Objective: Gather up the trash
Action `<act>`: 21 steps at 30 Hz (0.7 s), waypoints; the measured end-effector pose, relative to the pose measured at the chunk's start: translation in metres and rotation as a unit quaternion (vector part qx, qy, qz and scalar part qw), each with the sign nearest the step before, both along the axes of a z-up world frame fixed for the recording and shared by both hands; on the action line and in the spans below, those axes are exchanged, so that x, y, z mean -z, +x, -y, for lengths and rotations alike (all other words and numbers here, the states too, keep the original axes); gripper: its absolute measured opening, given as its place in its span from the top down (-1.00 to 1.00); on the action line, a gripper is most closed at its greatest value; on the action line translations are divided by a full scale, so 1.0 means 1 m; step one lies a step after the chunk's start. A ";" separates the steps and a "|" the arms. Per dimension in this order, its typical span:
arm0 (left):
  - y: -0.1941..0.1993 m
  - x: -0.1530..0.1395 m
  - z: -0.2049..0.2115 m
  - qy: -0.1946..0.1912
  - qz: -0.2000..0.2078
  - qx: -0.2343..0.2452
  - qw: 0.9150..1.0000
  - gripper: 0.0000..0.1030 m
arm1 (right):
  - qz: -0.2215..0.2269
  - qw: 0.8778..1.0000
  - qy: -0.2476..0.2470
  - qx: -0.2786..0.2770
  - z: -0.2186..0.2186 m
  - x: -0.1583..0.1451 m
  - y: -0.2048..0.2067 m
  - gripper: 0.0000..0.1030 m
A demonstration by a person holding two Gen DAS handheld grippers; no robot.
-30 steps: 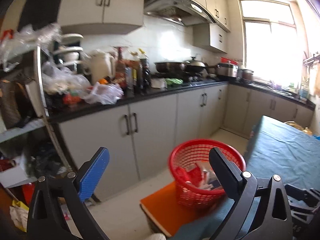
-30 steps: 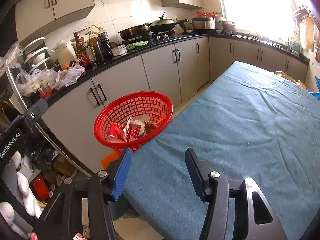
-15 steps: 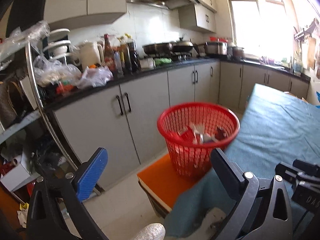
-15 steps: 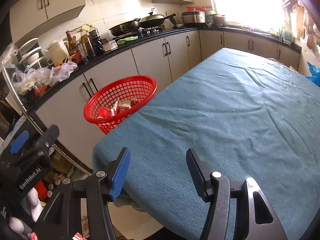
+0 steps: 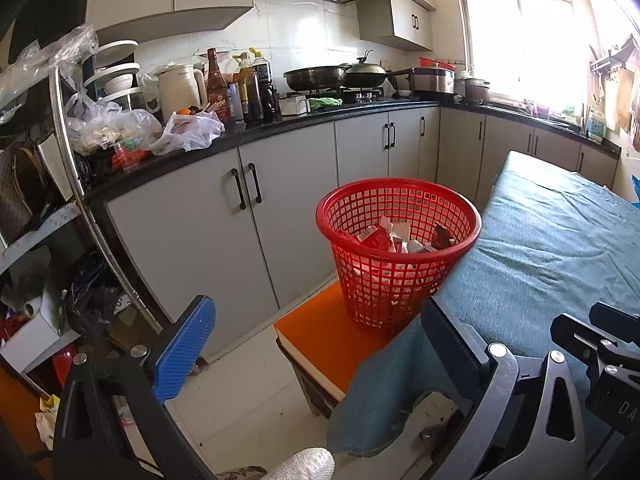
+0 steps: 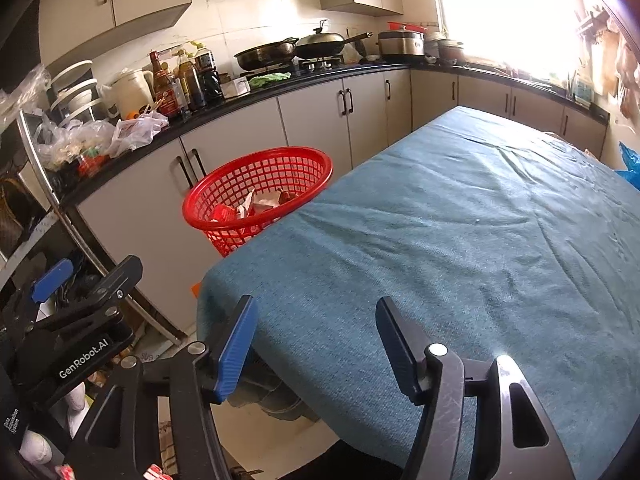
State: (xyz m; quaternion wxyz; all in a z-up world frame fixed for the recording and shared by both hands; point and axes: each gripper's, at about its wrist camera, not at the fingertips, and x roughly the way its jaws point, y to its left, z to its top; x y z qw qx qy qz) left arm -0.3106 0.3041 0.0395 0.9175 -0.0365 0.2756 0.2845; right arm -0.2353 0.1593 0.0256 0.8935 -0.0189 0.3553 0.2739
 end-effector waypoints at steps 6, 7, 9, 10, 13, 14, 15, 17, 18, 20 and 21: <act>-0.002 0.005 -0.003 -0.005 -0.010 -0.006 1.000 -0.98 | 0.005 1.000 -0.002 -0.001 -0.002 -0.001 -0.003 -0.31; -0.003 0.006 -0.003 -0.005 -0.011 -0.006 1.000 -0.98 | 0.006 1.000 -0.003 -0.001 -0.003 -0.001 -0.004 -0.31; -0.004 0.008 -0.005 -0.005 -0.015 -0.010 1.000 -0.98 | 0.007 1.000 -0.006 -0.004 -0.005 -0.001 -0.006 -0.32; -0.005 0.009 -0.005 -0.005 -0.017 -0.011 1.000 -0.98 | 0.008 1.000 -0.008 -0.005 -0.007 -0.001 -0.007 -0.32; -0.007 0.012 -0.008 -0.008 -0.023 -0.013 1.000 -0.98 | 0.012 1.000 -0.012 -0.008 -0.010 -0.001 -0.009 -0.33; -0.007 0.013 -0.009 -0.009 -0.025 -0.014 1.000 -0.98 | 0.013 1.000 -0.012 -0.008 -0.010 -0.001 -0.009 -0.34; -0.008 0.014 -0.010 -0.009 -0.028 -0.015 0.999 -0.98 | 0.013 1.000 -0.013 -0.009 -0.011 -0.001 -0.010 -0.35; -0.008 0.015 -0.011 -0.012 -0.032 -0.015 0.999 -0.98 | 0.014 1.000 -0.013 -0.009 -0.011 -0.002 -0.011 -0.36; -0.008 0.016 -0.012 -0.013 -0.034 -0.016 0.999 -0.98 | 0.015 1.000 -0.014 -0.009 -0.012 -0.002 -0.011 -0.36; -0.009 0.018 -0.012 -0.013 -0.037 -0.017 0.999 -0.98 | 0.016 1.000 -0.015 -0.010 -0.013 -0.002 -0.011 -0.36; -0.009 0.018 -0.013 -0.014 -0.038 -0.019 0.999 -0.98 | 0.017 1.000 -0.015 -0.010 -0.013 -0.002 -0.012 -0.36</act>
